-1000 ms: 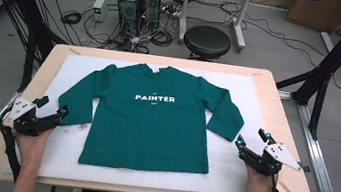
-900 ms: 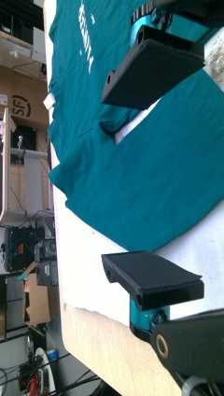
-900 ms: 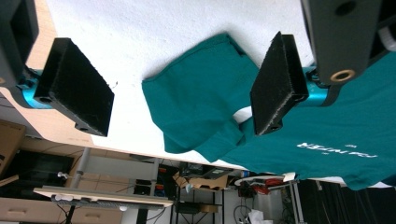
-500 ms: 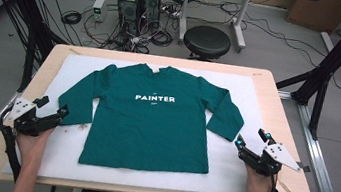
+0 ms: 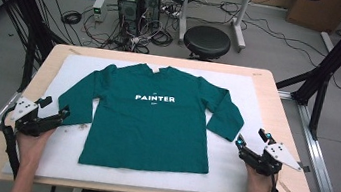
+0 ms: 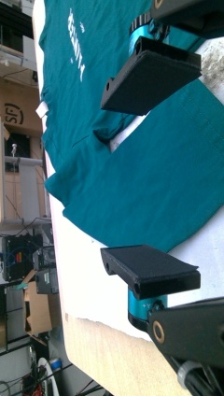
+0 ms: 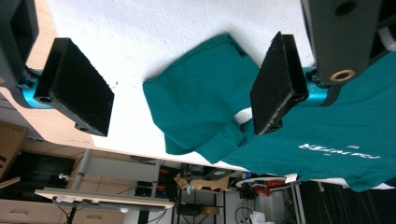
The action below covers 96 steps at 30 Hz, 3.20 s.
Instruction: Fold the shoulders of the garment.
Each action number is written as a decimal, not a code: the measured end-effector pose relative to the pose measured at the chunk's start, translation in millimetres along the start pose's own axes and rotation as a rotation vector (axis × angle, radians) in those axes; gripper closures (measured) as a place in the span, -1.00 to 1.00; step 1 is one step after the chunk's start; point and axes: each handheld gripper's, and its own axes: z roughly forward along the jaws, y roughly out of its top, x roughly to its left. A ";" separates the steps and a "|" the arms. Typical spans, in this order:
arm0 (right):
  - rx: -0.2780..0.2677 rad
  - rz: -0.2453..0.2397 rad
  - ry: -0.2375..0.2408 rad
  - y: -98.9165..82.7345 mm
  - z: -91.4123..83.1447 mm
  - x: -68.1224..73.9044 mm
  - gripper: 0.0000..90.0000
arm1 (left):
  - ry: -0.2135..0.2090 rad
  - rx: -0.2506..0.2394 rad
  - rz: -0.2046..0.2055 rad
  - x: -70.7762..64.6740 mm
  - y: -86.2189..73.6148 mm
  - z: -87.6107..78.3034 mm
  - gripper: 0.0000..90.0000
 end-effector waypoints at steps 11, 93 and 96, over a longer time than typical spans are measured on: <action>0.010 0.011 0.000 0.4 0.8 -0.3 -0.51 | -0.158 0.211 0.089 -7.9 17.8 5.5 -0.09; 0.040 -0.024 -0.036 1.9 4.1 3.9 -0.51 | -0.405 0.319 0.097 -184.9 86.5 146.7 0.90; 0.041 -0.027 -0.037 2.0 4.1 3.9 -0.51 | -0.427 0.330 0.102 -194.8 83.4 152.2 0.90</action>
